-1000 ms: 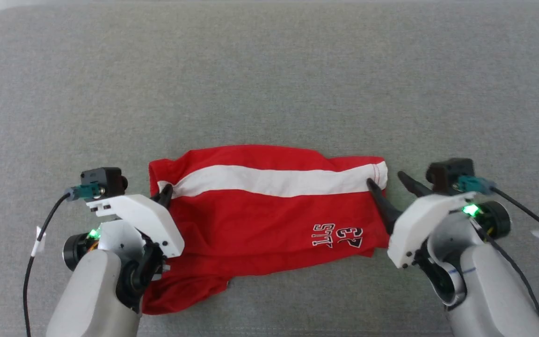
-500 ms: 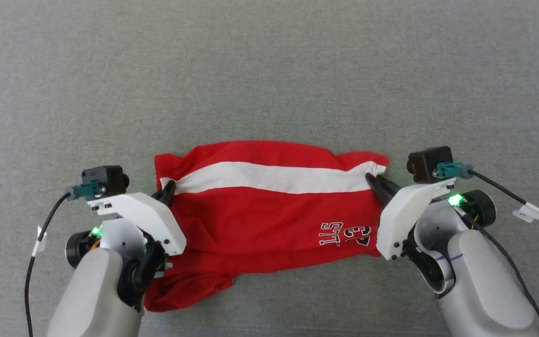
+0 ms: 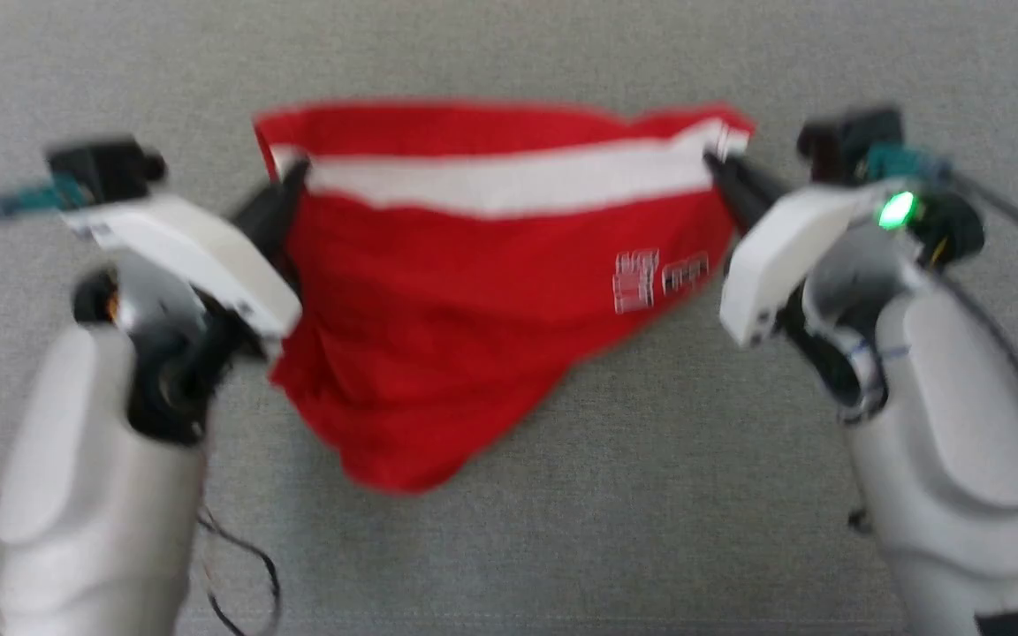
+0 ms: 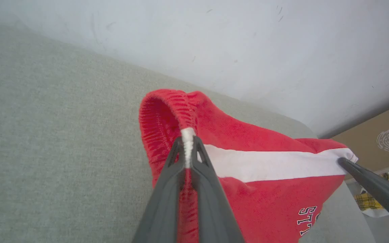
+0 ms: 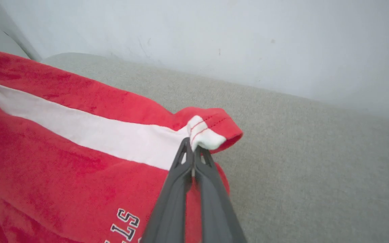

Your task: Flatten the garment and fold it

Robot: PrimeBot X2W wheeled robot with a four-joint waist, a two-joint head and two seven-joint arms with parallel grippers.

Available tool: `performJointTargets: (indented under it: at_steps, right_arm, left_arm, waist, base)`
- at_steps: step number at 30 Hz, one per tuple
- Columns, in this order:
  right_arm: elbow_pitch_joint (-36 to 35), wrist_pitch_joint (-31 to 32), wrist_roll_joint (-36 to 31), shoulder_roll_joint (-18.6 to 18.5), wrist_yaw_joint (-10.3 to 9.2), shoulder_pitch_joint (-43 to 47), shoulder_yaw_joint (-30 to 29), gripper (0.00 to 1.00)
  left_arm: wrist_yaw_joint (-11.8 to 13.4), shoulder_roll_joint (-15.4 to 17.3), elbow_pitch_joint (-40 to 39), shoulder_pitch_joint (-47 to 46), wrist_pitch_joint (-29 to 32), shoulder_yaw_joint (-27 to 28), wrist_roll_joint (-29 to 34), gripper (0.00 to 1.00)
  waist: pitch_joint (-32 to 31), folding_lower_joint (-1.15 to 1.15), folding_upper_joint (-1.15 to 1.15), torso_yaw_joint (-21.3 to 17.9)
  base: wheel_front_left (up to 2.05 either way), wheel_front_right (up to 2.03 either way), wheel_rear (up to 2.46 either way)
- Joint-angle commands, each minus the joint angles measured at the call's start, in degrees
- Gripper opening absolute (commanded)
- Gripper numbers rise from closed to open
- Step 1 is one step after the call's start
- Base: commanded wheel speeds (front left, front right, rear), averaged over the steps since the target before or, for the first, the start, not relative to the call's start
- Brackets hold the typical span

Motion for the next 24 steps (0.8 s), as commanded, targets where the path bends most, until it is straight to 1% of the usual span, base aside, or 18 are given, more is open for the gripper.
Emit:
performJointTargets:
  at_steps: [1, 6, 11, 14, 18, 21, 24]
  right_arm:
    - [-0.48, 0.2, -0.51, -0.01, -0.05, -2.19, -0.28, 0.0]
    - [0.13, 1.67, -1.72, -1.94, -0.05, -13.51, -0.42, 0.0]
    - [3.59, -0.34, -2.69, -3.78, -0.05, -25.7, -0.48, 0.0]
    - [5.86, -3.39, -4.7, -4.55, -0.05, -32.2, -1.13, 0.0]
    - [8.48, -8.9, -7.55, -4.6, -0.05, -39.6, -3.06, 0.0]
    - [10.09, -12.65, -9.33, -4.26, -0.05, -43.98, -4.55, 0.0]
    - [11.38, -15.91, -10.59, -4.01, -0.05, -47.49, -5.61, 0.0]
  left_arm:
    - [-0.28, 0.51, -0.54, -2.19, 0.52, 0.6, -0.54, 0.0]
    - [1.3, 1.58, -0.76, -12.45, 3.27, 2.27, -1.63, 0.0]
    - [2.36, 1.65, 2.47, -23.02, 1.2, 4.23, -1.42, 0.0]
    - [2.62, 1.52, 4.77, -28.78, -2.69, 5.21, -0.13, 0.0]
    - [2.45, 0.6, 6.9, -35.02, -9.28, 6.81, 0.84, 0.0]
    - [1.76, 0.4, 8.51, -38.9, -13.52, 7.93, 1.13, 0.0]
    - [0.32, 0.1, 9.83, -41.93, -16.54, 8.7, 0.62, 0.0]
  waist:
    - [1.03, 0.0, 0.0, -0.43]
    - [4.34, 0.0, 0.0, -1.17]
    - [7.89, 0.0, 0.0, -2.06]
    - [9.55, 0.0, 0.0, -2.39]
    - [10.96, 0.0, 0.0, -2.63]
    - [11.47, 0.0, 0.0, -2.77]
    - [11.78, 0.0, 0.0, -2.83]
  base:
    - [0.0, 0.0, 0.0]
    - [0.0, 0.0, 0.0]
    - [0.0, 0.0, 0.0]
    - [0.0, 0.0, 0.0]
    - [0.0, 0.0, 0.0]
    - [0.0, 0.0, 0.0]
    - [0.0, 0.0, 0.0]
